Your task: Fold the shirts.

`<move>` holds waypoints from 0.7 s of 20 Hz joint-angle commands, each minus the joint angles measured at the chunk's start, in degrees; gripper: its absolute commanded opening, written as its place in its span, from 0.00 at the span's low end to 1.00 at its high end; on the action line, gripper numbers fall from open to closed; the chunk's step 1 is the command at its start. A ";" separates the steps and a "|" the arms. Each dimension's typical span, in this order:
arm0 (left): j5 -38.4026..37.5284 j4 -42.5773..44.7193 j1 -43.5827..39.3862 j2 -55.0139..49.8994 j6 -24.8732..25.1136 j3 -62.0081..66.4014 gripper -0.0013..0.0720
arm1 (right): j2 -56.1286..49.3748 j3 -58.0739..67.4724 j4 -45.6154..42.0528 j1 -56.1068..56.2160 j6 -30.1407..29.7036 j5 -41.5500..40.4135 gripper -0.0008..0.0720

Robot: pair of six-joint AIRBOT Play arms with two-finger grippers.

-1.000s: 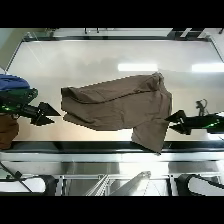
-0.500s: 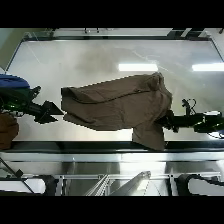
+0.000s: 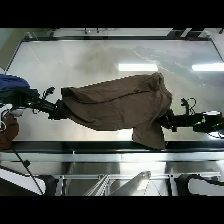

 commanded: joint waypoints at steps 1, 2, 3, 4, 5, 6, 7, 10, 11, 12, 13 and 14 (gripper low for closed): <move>0.15 -0.37 -2.40 -1.90 1.16 1.66 0.26 | -0.04 0.07 0.20 0.04 -0.20 0.48 0.14; 1.95 -0.37 -2.84 -1.57 2.69 1.66 0.10 | -0.04 0.07 0.20 0.04 -0.20 0.48 0.14; 3.67 -0.35 -3.06 -0.92 3.82 1.66 0.07 | -0.04 0.07 0.17 0.02 -0.20 0.46 0.14; 4.96 -0.39 -3.06 -0.04 4.39 1.66 0.07 | -0.04 0.07 0.17 0.02 -0.20 0.46 0.14; 5.97 -0.37 -3.04 0.96 4.85 1.66 0.06 | -0.04 0.07 0.20 0.04 -0.26 0.44 0.14; 6.78 -0.37 -2.91 2.05 5.33 1.66 0.06 | -0.04 0.07 0.24 0.04 -0.83 0.44 0.14; 7.04 -0.39 -2.62 3.04 5.42 1.66 0.06 | -0.04 0.07 0.20 0.04 -1.07 0.48 0.12; 9.38 -6.23 -1.70 7.37 7.21 1.66 0.05 | 0.42 0.07 3.45 -0.02 -4.31 5.77 0.05; 12.02 -11.32 -0.98 9.77 8.61 1.66 0.05 | 1.57 0.07 6.27 -0.02 -6.97 9.97 0.05; 14.19 -15.50 -0.46 12.55 9.70 1.66 0.05 | 3.72 0.07 8.96 -0.02 -9.05 13.44 0.05; 15.69 -18.05 0.07 15.93 10.47 1.66 0.05 | 6.95 0.07 12.11 -0.02 -10.58 16.44 0.05; 17.18 -20.13 0.92 20.11 12.07 1.66 0.05 | 11.76 0.07 16.72 -0.07 -12.04 19.61 0.05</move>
